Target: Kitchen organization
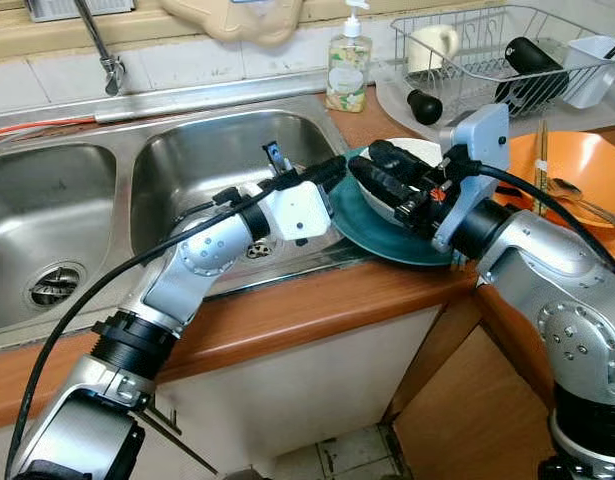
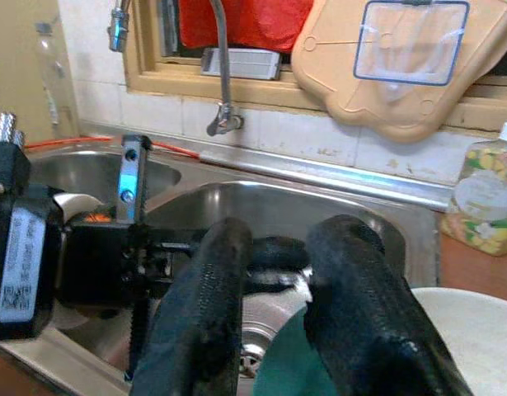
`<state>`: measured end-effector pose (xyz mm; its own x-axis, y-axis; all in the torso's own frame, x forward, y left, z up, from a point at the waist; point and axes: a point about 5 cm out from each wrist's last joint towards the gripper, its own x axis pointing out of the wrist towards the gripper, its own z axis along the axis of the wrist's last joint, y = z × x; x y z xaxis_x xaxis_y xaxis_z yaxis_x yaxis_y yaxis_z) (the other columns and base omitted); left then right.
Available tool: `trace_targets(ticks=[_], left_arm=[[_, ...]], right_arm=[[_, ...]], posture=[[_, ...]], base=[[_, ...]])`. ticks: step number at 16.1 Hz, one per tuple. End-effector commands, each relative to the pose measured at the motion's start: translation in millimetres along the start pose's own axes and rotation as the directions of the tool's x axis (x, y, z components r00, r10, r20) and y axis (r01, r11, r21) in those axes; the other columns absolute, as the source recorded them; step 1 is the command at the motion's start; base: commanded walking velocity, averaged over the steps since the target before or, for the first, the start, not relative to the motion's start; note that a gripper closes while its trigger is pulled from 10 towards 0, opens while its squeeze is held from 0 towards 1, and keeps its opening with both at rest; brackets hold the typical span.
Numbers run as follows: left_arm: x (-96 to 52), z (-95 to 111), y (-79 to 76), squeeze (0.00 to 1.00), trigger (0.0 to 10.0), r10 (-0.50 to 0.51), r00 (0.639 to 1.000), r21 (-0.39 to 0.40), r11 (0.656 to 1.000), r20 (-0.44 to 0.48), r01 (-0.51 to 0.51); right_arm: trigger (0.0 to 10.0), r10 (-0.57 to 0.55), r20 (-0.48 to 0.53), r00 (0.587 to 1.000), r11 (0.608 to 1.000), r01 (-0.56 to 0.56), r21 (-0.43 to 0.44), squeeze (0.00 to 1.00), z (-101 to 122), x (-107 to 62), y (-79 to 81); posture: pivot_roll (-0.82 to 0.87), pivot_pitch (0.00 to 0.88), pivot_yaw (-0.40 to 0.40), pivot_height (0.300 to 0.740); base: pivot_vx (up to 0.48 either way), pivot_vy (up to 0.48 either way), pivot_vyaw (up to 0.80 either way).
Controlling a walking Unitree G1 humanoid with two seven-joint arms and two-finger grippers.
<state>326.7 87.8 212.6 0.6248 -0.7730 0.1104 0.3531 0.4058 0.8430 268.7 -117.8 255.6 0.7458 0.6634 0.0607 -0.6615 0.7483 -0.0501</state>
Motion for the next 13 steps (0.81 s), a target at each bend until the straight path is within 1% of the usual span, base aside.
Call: trace_targets(ticks=[1,3,4,5,6,8,9,10,11,12,13], left_arm=[[-2.3,-5.6,11.4,0.0,0.0,0.024,0.999,0.037,0.999,-0.034,-0.023],[-10.3,-24.5,18.3,0.0,0.0,0.04,0.988,0.055,0.998,-0.147,-0.032],[-15.8,-37.5,21.9,0.0,0.0,0.047,0.973,0.06,0.998,-0.228,-0.034],[-21.1,-53.8,23.7,0.0,0.0,0.042,0.943,0.051,0.998,-0.331,-0.026],[-26.5,-68.6,23.8,0.0,0.0,0.024,0.905,0.055,0.998,-0.426,0.0],[-35.1,-94.3,15.7,0.0,0.0,-0.054,0.81,-0.02,0.998,-0.584,0.052],[-37.6,-102.2,10.9,0.0,0.4,-0.101,0.774,-0.057,0.995,-0.625,0.083],[-42.2,-114.3,6.3,0.0,4.6,-0.131,0.71,-0.095,0.991,-0.692,0.09],[-43.2,-116.7,5.0,0.0,4.6,-0.139,0.694,-0.1,0.99,-0.706,0.097],[-46.4,-122.7,0.5,0.0,10.0,-0.18,0.647,-0.136,0.984,-0.741,0.118],[-48.7,-126.0,-4.3,0.0,10.0,-0.223,0.618,-0.173,0.975,-0.754,0.14]], right_arm=[[10.0,-0.017,-0.005,1.0,1.0,0.017,-0.026,0.0,-0.2,-0.5,-0.2],[10.0,-0.025,-0.027,0.999,0.999,0.024,-0.04,0.0,-3.4,-2.8,-0.9],[10.0,-0.023,-0.041,0.999,0.999,0.021,-0.05,0.0,-5.3,-4.7,-0.2],[10.0,-0.019,-0.06,0.998,0.998,0.015,-0.067,0.0,-7.3,-5.9,0.8],[10.0,-0.02,-0.083,0.996,0.995,0.012,-0.096,0.0,-9.7,-7.0,1.3],[10.0,-0.024,-0.091,0.996,0.995,0.015,-0.102,0.0,-11.2,-7.4,0.9],[10.0,-0.026,-0.091,0.996,0.995,0.016,-0.103,0.0,-10.5,-7.3,0.3],[10.0,-0.026,-0.089,0.996,0.994,0.016,-0.107,0.0,-8.9,-8.8,0.8],[10.0,-0.026,-0.089,0.996,0.994,0.016,-0.109,0.0,-8.7,-9.2,0.8],[10.0,-0.018,-0.093,0.996,0.993,0.007,-0.115,0.0,-8.3,-10.6,1.4],[10.0,-0.004,-0.105,0.994,0.992,-0.009,-0.126,0.0,-8.8,-11.8,2.9]], posture=[[-0.08,0.0,0.044,0.74],[-0.08,0.0,0.044,0.74],[-0.08,0.0,0.044,0.74],[-0.09,0.0,0.045,0.74],[-0.09,0.0,0.044,0.74],[-0.1,0.0,0.043,0.74],[-0.1,0.0,0.045,0.74],[-0.11,0.0,0.05,0.74],[-0.11,0.0,0.054,0.74],[-0.12,0.0,0.055,0.74],[-0.12,0.0,0.055,0.74]], base=[[0.0,0.0,0.0],[0.0,0.0,0.0],[0.0,0.0,0.0],[0.0,0.0,0.0],[0.0,0.0,0.0],[0.0,0.0,0.0],[0.0,0.0,0.0],[0.0,0.0,0.0],[0.0,0.0,0.0],[0.0,0.0,0.0],[0.0,0.0,0.0]])
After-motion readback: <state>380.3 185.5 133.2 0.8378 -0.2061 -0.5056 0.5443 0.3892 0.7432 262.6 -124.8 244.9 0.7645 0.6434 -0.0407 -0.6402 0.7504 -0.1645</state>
